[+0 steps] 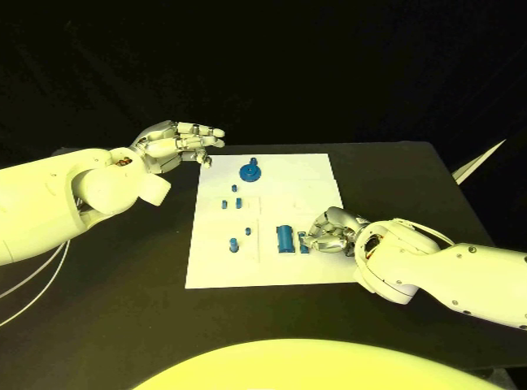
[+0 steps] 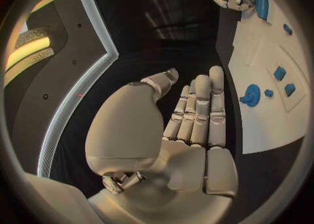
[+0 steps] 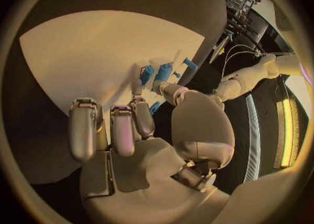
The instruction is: Assemble the parts on the task board
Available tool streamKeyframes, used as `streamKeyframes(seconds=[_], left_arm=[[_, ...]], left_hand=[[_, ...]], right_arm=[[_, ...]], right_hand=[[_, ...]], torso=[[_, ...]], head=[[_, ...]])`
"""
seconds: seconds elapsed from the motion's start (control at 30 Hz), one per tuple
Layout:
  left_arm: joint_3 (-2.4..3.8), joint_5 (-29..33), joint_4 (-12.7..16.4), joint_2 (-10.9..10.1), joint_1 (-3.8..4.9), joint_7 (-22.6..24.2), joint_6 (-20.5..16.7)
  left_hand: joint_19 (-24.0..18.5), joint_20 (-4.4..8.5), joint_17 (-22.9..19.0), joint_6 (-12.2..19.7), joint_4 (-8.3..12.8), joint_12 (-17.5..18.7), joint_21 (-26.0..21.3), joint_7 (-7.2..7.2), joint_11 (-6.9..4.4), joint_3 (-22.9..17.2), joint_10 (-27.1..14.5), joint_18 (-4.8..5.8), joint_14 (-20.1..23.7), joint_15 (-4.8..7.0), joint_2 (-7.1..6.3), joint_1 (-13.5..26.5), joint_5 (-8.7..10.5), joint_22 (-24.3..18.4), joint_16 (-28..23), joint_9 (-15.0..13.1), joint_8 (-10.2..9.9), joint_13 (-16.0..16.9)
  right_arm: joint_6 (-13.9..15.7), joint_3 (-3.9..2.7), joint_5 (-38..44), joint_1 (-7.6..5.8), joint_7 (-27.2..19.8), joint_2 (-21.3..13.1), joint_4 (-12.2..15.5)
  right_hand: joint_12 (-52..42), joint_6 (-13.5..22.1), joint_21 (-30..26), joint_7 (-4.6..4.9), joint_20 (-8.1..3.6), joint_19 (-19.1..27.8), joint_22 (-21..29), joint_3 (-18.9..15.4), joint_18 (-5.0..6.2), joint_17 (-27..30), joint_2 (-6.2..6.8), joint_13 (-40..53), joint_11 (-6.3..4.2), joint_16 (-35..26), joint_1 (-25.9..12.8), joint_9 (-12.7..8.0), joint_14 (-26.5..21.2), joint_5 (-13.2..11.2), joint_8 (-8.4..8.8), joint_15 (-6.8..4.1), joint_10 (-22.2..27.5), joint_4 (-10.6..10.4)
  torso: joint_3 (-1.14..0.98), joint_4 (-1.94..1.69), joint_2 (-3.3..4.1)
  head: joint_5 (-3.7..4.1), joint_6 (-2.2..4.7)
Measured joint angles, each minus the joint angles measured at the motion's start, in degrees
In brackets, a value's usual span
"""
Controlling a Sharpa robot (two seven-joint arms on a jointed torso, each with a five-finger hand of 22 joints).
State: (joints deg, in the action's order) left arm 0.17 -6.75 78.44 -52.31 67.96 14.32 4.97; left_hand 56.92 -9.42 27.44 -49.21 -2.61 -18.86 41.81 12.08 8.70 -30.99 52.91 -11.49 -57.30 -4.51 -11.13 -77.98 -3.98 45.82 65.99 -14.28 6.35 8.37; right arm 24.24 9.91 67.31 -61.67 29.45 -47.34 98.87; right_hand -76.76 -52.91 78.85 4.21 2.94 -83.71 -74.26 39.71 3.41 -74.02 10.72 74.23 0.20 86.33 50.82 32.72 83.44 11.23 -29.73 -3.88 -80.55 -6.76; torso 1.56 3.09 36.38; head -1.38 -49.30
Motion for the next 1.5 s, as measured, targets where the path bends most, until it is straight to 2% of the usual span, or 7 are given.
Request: streamKeyframes(seconds=[0.03, 0.07, 0.1, 0.37, 0.87, 1.1, 1.5], left_arm=[[0.0, 0.0, 0.0, 0.0, 0.0, 0.0, 0.0], [0.0, 0.0, 0.0, 0.0, 0.0, 0.0, 0.0], [0.0, 0.0, 0.0, 0.0, 0.0, 0.0, 0.0], [0.0, 0.0, 0.0, 0.0, 0.0, 0.0, 0.0], [-0.01, -0.1, -0.1, -0.1, 0.0, 0.0, 0.0], [-0.01, -0.2, -0.1, -0.1, 0.0, -0.1, 0.0], [-0.01, -0.2, -0.1, -0.1, 0.0, -0.1, 0.0]], left_hand=[[0.0, 0.0, 0.0, 0.0, 0.0, 0.0, 0.0, 0.0, 0.0, 0.0, 0.0, 0.0, 0.0, 0.0, 0.0, 0.0, 0.0, 0.0, 0.0, 0.0, 0.0, 0.0], [0.0, 0.0, 0.0, 0.0, 0.0, 0.0, 0.0, 0.0, 0.0, 0.0, 0.0, 0.0, 0.0, 0.0, 0.0, 0.0, 0.0, 0.0, 0.0, 0.0, 0.0, 0.0], [0.0, 0.0, 0.0, 0.0, 0.0, 0.0, 0.0, 0.0, 0.0, 0.0, 0.0, 0.0, 0.0, 0.0, 0.0, 0.0, 0.0, 0.0, 0.0, 0.0, 0.0, 0.0], [0.0, 0.0, 0.0, 0.0, 0.0, 0.0, 0.0, 0.0, 0.0, 0.0, 0.0, 0.0, 0.0, 0.0, 0.0, 0.0, 0.0, 0.0, 0.0, 0.0, 0.0, 0.0], [0.0, 0.0, -0.1, 0.0, 0.0, 0.0, 0.0, 0.0, 0.0, 0.0, 0.0, 0.0, 0.0, 0.0, 0.0, 0.0, 0.0, 0.0, 0.0, 0.0, 0.0, 0.0], [0.0, 0.0, -0.1, 0.0, 0.0, 0.0, 0.0, 0.0, 0.0, 0.0, 0.0, 0.0, 0.0, 0.0, 0.0, 0.0, 0.0, 0.0, 0.0, 0.0, 0.0, 0.0], [0.0, 0.0, -0.1, 0.0, 0.0, 0.0, 0.0, 0.0, 0.0, 0.0, 0.0, 0.0, 0.0, 0.0, 0.0, 0.0, 0.0, 0.0, 0.0, 0.1, 0.0, 0.0]], right_arm=[[0.0, 0.0, 0.0, 0.0, -0.1, 0.0, 0.0], [0.0, 0.0, 0.0, 0.0, -0.1, 0.0, 0.0], [0.0, 0.0, 0.0, 0.0, -0.1, 0.0, 0.0], [-0.1, 0.01, -0.1, 0.0, -0.8, -0.3, 0.2], [-1.7, 0.01, -1.1, 0.03, -3.1, -3.4, 2.4], [-2.5, 0.01, -1.2, 0.04, -3.3, -3.6, 2.4], [-3.7, 0.02, -1.2, 0.06, -3.1, -3.2, 1.5]], right_hand=[[0.0, 0.0, 0.0, -0.03, 0.0, 0.0, 0.0, 0.0, 0.0, 0.0, 0.01, 0.0, 0.0, 0.0, 0.0, 0.0, 0.0, -0.3, 0.0, 0.0, 0.0, 0.0], [0.0, -0.1, 0.0, -0.04, 0.0, 0.0, 0.0, 0.0, 0.0, 0.0, 0.74, 0.0, 0.0, 0.0, -0.7, 0.1, 0.0, -0.3, 0.0, 0.0, 0.0, 0.0], [0.0, -0.1, 0.0, -0.05, 0.0, 0.0, 0.0, 0.0, 0.0, 0.0, 0.89, 0.0, 0.0, 0.0, -0.9, 0.0, 0.0, -0.6, 0.0, 0.0, 0.0, 0.0], [0.0, -0.4, 0.0, 0.03, 0.0, 0.0, 0.0, -0.2, 0.0, 0.0, 0.89, 0.0, 0.0, 0.0, -0.9, 0.0, 0.0, -1.8, 0.0, 0.0, 0.0, -0.2], [0.0, -0.4, 0.0, 0.02, 0.0, 0.0, 0.0, -0.8, 0.0, 0.0, 0.91, 0.0, 0.01, 0.0, -0.9, 0.0, 0.0, -1.8, 0.01, 0.0, 0.0, 0.4], [0.0, -0.4, 0.0, 0.02, 0.0, 0.0, 0.0, -0.8, 0.0, 0.0, 0.91, 0.0, 0.1, 0.0, -0.9, 0.0, 0.0, -1.8, 0.0, 0.01, -0.1, 0.4], [0.0, -0.4, 0.0, 0.02, 0.0, 0.0, 0.0, -1.2, 0.0, 0.0, 0.91, 0.0, 0.1, 0.0, -0.9, 0.0, 0.0, -1.8, 0.01, 0.01, -0.1, 0.8]], torso=[[0.0, 0.0, 0.0], [0.01, 0.0, 0.0], [0.01, 0.0, 0.0], [0.02, 0.0, 0.0], [-0.02, 0.07, -0.04], [-0.04, 0.07, -0.04], [-0.02, -0.02, 0.02]], head=[[0.0, 0.0], [0.0, 0.0], [0.0, 0.0], [0.05, 0.01], [-0.13, 0.05], [-0.14, 0.1], [-0.14, -0.27]])
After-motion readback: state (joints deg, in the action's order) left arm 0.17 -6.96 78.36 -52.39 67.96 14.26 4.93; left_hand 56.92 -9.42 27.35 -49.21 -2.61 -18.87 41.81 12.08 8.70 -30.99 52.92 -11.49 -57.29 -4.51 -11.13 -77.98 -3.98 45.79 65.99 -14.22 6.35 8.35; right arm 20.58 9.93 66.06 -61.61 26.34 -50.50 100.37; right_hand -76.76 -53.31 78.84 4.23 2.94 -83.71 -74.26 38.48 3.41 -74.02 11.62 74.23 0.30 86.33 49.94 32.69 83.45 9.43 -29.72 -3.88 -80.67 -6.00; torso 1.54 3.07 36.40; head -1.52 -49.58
